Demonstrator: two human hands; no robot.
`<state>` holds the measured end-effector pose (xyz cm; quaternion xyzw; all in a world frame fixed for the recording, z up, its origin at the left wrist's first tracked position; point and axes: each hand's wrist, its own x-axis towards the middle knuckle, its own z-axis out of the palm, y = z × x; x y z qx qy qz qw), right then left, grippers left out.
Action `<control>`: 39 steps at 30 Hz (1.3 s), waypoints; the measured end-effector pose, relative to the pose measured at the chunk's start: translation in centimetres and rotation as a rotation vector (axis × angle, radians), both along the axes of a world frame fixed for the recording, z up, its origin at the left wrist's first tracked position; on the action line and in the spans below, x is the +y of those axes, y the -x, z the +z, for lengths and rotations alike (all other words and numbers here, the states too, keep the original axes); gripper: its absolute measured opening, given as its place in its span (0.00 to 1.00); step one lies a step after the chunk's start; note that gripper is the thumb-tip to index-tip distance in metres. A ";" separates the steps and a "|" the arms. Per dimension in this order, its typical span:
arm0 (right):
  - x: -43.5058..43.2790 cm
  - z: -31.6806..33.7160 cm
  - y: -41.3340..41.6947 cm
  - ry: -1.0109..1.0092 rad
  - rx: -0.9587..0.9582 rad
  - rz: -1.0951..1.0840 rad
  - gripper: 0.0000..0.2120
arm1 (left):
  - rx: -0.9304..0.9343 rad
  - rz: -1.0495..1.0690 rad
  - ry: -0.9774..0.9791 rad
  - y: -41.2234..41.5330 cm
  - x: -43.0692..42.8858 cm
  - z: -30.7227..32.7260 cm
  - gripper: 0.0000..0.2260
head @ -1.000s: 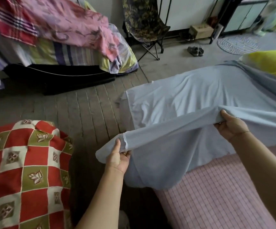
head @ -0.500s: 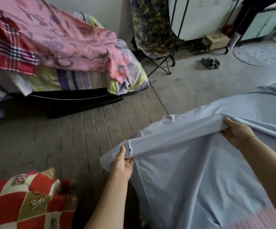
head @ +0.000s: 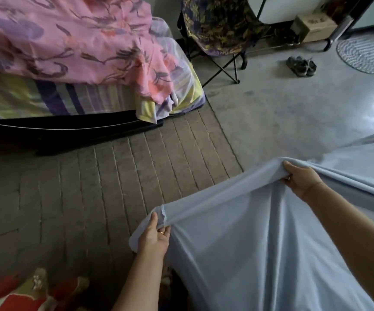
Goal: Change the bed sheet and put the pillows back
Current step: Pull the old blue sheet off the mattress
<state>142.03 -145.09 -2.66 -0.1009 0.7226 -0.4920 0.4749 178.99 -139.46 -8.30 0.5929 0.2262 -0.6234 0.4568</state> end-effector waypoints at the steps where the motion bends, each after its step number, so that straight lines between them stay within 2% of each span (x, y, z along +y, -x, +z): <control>1: -1.0 -0.8 -0.1 -0.001 -0.009 -0.005 0.05 | -0.014 -0.001 -0.006 -0.1 -1.3 -0.6 0.20; 5: -4.0 -3.5 -0.7 -0.038 -0.004 0.003 0.07 | -0.055 0.007 -0.046 -0.3 -5.4 -3.0 0.21; 10: -3.0 -8.4 -1.4 -0.116 -0.064 -0.020 0.09 | -0.006 -0.003 -0.175 -0.4 -5.3 -7.8 0.27; 13: -2.8 -9.2 -2.0 -0.086 -0.113 0.029 0.13 | 0.034 -0.042 -0.145 -0.1 -4.2 -10.0 0.23; 14: -2.9 -8.9 -2.2 -0.092 -0.128 0.043 0.18 | 0.050 -0.083 -0.102 0.1 -4.1 -10.3 0.23; 17: -3.4 -7.6 -2.8 -0.120 -0.162 0.104 0.40 | 0.096 -0.172 0.009 0.5 -4.7 -9.8 0.26; 18: -3.5 -7.1 -3.1 -0.124 -0.171 0.129 0.43 | 0.114 -0.185 0.038 0.6 -5.2 -9.3 0.26; 21: -4.1 -5.9 -4.5 -0.100 -0.191 0.181 0.26 | 0.152 -0.200 0.122 0.7 -7.0 -7.2 0.24; 22: -4.3 -5.4 -5.0 -0.091 -0.192 0.183 0.24 | 0.156 -0.212 0.150 0.6 -7.5 -6.5 0.23; 32: -3.9 0.2 -9.4 0.019 -0.218 0.281 0.22 | 0.133 -0.304 0.303 -2.5 -9.6 -0.6 0.19; 36: 0.2 2.5 -9.5 0.064 -0.231 0.181 0.21 | 0.133 -0.357 0.350 -2.1 -8.1 1.7 0.19; 39: 5.6 4.0 -8.8 0.075 -0.254 0.049 0.21 | 0.138 -0.471 0.350 -0.5 -6.5 4.0 0.17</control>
